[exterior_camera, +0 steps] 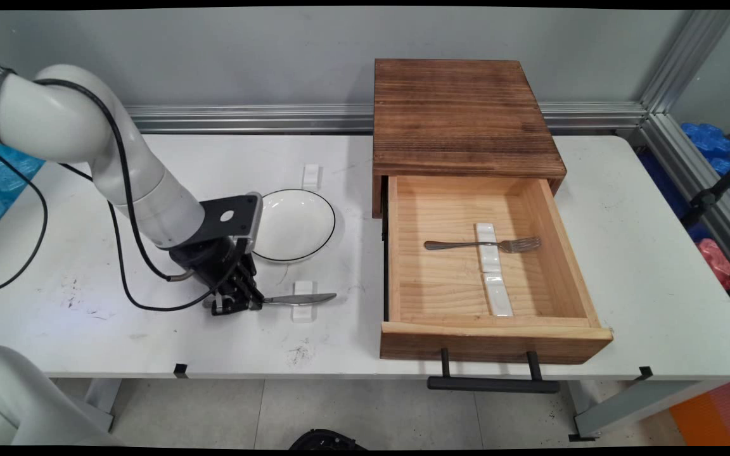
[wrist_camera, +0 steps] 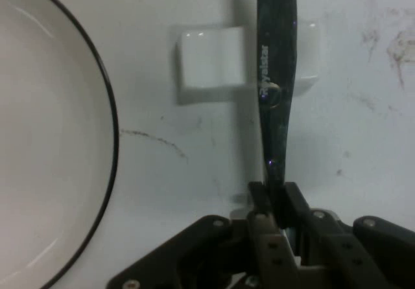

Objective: Place the picked object into the drawer

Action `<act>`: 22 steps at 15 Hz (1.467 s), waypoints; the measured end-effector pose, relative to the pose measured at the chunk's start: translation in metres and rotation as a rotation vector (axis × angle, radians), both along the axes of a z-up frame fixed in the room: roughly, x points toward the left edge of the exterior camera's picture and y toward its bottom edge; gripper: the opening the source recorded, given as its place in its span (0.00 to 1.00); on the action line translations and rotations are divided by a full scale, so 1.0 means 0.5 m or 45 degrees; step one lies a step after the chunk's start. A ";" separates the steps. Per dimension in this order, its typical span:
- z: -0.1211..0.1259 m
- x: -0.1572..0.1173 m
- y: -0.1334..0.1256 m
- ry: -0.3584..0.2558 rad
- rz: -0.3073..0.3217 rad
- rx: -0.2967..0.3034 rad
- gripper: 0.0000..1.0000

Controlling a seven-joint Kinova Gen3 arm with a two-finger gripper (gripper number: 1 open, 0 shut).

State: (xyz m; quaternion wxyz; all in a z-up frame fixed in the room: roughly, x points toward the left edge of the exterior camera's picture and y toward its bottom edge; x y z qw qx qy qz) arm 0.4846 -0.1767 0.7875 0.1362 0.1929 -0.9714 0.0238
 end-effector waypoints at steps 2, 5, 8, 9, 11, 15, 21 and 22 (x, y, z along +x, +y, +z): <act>0.016 -0.003 -0.001 0.009 -0.001 0.001 0.00; 0.048 -0.003 -0.004 0.015 0.003 -0.002 0.00; 0.082 0.000 -0.008 0.010 0.011 -0.007 0.00; 0.096 0.000 -0.010 0.008 0.015 -0.009 0.00; 0.125 -0.003 -0.018 0.008 0.025 -0.014 0.00; 0.173 -0.016 -0.035 0.016 0.037 -0.029 0.00; 0.248 -0.049 -0.068 0.039 0.047 -0.053 0.00; 0.262 -0.059 -0.075 0.048 0.047 -0.059 0.00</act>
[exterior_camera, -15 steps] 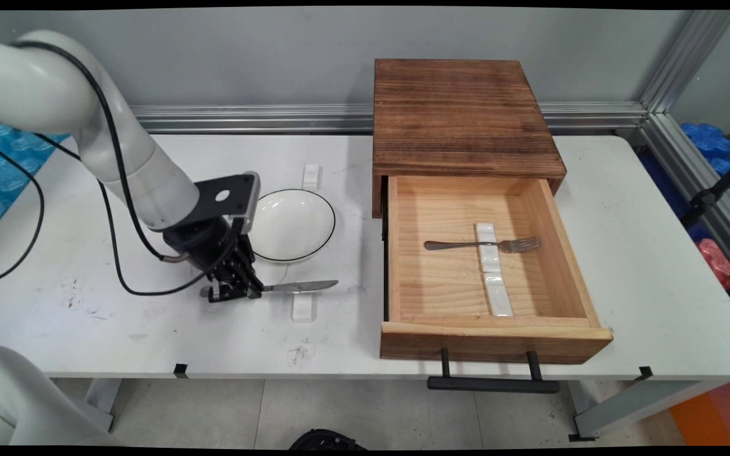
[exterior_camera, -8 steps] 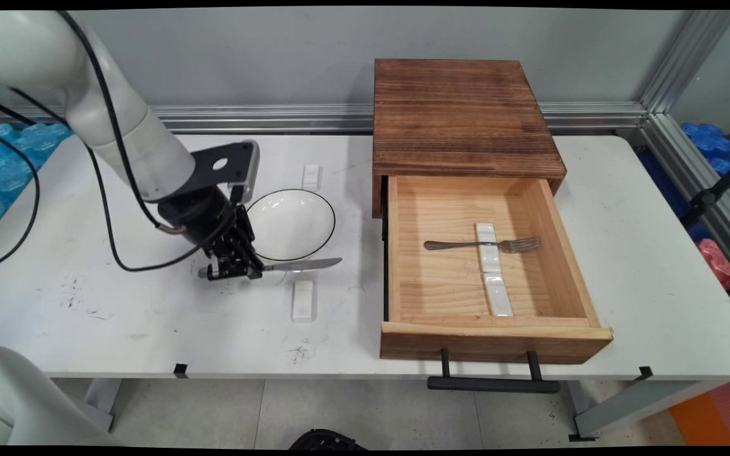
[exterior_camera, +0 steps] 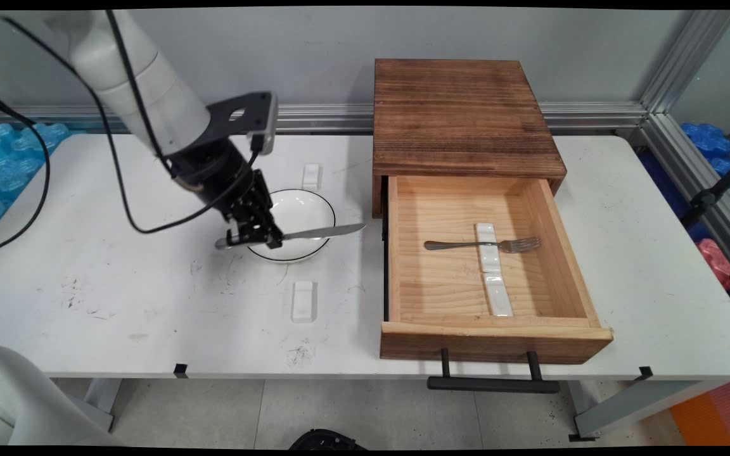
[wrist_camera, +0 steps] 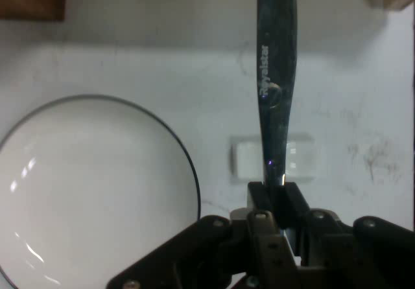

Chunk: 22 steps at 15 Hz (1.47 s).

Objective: Place the picked object into the drawer

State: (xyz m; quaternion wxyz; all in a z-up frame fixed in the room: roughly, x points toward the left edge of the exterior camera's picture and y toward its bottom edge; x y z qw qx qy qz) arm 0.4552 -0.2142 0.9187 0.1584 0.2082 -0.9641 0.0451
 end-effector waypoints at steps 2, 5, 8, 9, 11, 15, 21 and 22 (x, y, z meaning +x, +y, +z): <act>0.025 -0.021 -0.015 0.019 0.002 -0.010 0.00; 0.060 -0.062 -0.041 0.055 0.007 -0.029 0.00; 0.081 -0.097 -0.063 0.084 0.013 -0.045 0.00; 0.089 -0.113 -0.072 0.096 0.016 -0.052 0.00; 0.097 -0.142 -0.088 0.119 0.029 -0.061 0.00; 0.099 -0.207 -0.108 0.164 0.036 -0.071 0.00; 0.073 -0.305 -0.128 0.215 0.016 -0.084 0.00; 0.066 -0.320 -0.131 0.222 0.010 -0.088 0.00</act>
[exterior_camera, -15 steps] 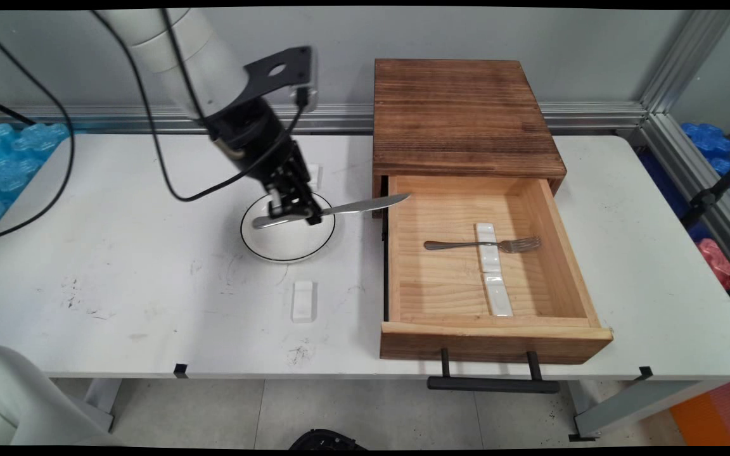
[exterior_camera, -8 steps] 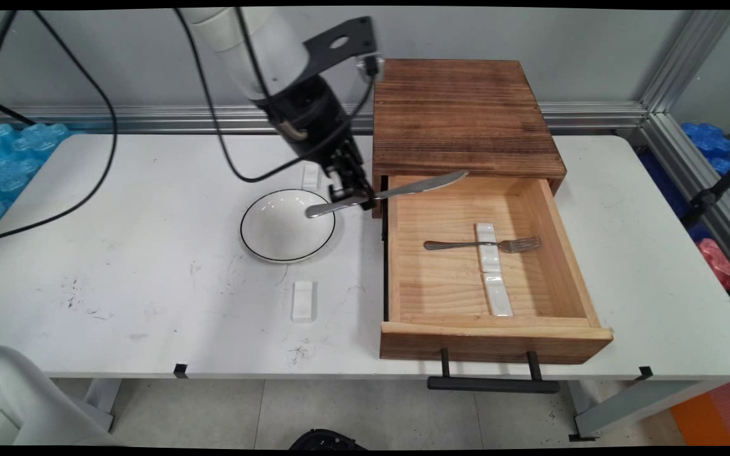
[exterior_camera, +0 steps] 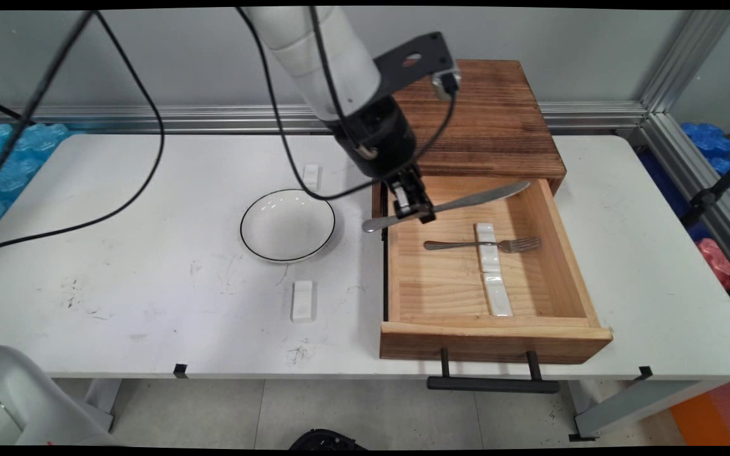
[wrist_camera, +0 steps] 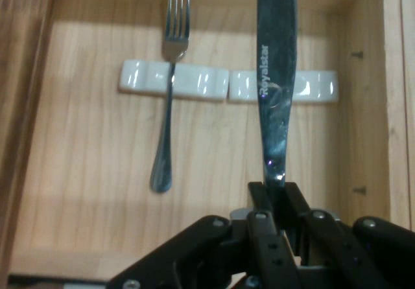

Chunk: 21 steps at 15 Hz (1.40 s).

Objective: Place the picked object into the drawer

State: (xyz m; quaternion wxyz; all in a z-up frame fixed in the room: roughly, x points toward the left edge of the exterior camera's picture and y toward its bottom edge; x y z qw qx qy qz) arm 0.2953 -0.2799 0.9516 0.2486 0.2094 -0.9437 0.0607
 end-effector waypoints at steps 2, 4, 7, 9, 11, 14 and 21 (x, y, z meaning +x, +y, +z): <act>-0.019 -0.029 -0.003 0.008 -0.015 -0.004 0.00; -0.042 -0.053 -0.004 0.012 -0.029 -0.005 0.00; -0.072 -0.079 -0.003 0.014 -0.047 -0.004 0.00; -0.100 -0.099 -0.004 0.015 -0.059 -0.001 0.00; -0.124 -0.116 -0.006 0.018 -0.069 0.000 0.00; -0.158 -0.136 -0.012 0.018 -0.077 0.001 0.00; -0.223 -0.153 -0.021 0.000 -0.078 0.012 0.00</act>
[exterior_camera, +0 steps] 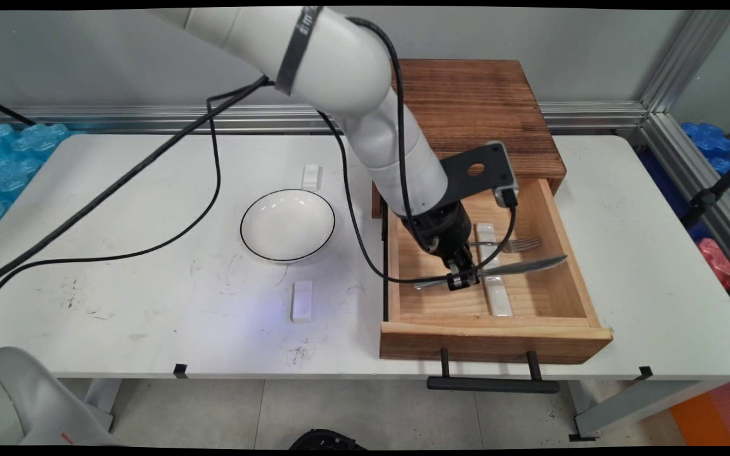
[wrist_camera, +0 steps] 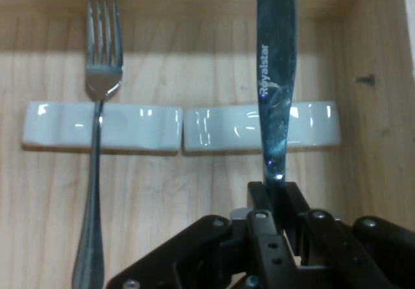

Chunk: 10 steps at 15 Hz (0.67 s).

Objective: Place the picked object into the drawer

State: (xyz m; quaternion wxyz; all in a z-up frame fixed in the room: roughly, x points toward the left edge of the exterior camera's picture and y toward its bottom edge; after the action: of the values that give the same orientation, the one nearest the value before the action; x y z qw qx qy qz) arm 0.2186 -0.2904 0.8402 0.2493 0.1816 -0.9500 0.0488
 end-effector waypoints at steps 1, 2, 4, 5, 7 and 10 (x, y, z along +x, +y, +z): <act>-0.008 -0.001 0.000 -0.003 0.000 0.003 0.00; -0.016 -0.002 0.000 -0.006 0.001 0.007 0.00; -0.027 -0.003 0.000 -0.011 0.004 0.012 0.00; -0.034 -0.003 0.000 -0.013 0.007 0.014 0.00; -0.047 -0.003 -0.001 -0.017 0.013 0.020 0.00; -0.061 -0.002 -0.003 -0.022 0.022 0.024 0.00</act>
State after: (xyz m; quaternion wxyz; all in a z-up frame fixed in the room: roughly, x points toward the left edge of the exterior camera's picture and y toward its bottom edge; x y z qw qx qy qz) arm 0.2175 -0.2920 0.8098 0.2388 0.1915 -0.9510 0.0435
